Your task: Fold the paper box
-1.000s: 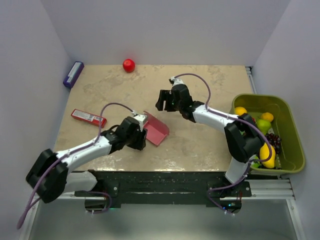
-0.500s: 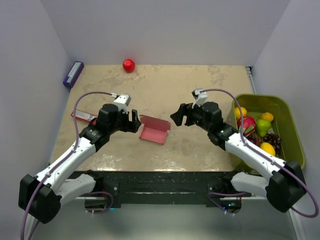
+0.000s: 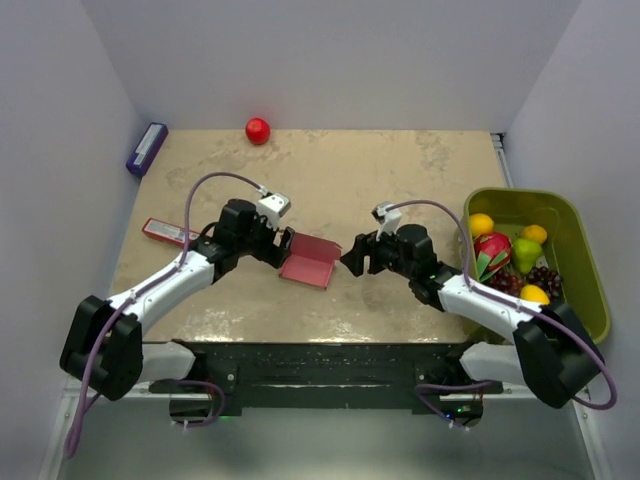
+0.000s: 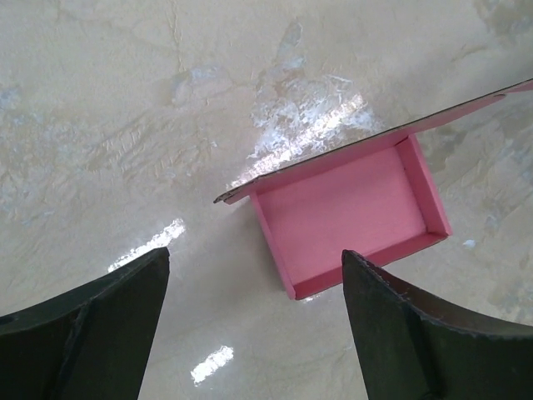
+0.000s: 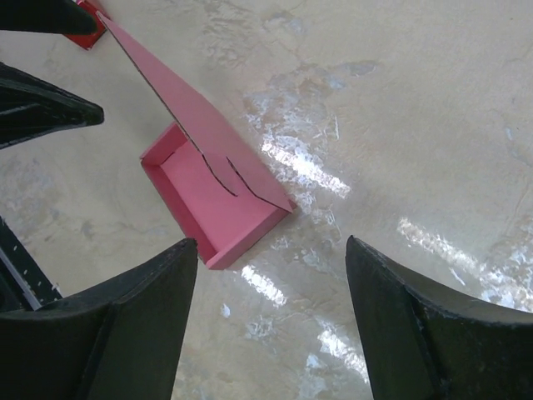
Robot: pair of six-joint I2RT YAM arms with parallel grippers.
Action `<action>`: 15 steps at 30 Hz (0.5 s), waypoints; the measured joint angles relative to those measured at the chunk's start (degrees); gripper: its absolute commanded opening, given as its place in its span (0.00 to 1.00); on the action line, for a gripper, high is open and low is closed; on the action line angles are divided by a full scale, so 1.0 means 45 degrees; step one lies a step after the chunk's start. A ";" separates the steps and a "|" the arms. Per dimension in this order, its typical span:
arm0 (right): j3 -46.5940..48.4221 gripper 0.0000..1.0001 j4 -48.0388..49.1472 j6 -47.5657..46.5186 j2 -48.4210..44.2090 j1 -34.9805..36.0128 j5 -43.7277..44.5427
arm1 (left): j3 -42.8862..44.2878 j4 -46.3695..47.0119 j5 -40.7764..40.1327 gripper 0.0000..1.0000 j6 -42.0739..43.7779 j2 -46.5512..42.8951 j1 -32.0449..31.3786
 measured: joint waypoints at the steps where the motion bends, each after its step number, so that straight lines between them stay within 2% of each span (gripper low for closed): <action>1: 0.0000 0.69 0.0267 -0.0058 0.0267 0.0019 -0.0087 | 0.0034 0.0019 0.0044 0.89 0.0078 0.0272 0.0039; 15: 0.0010 0.39 0.3371 -0.1020 0.3206 0.0282 -0.0597 | 0.0049 0.0578 0.1904 0.90 0.0262 0.1001 0.1457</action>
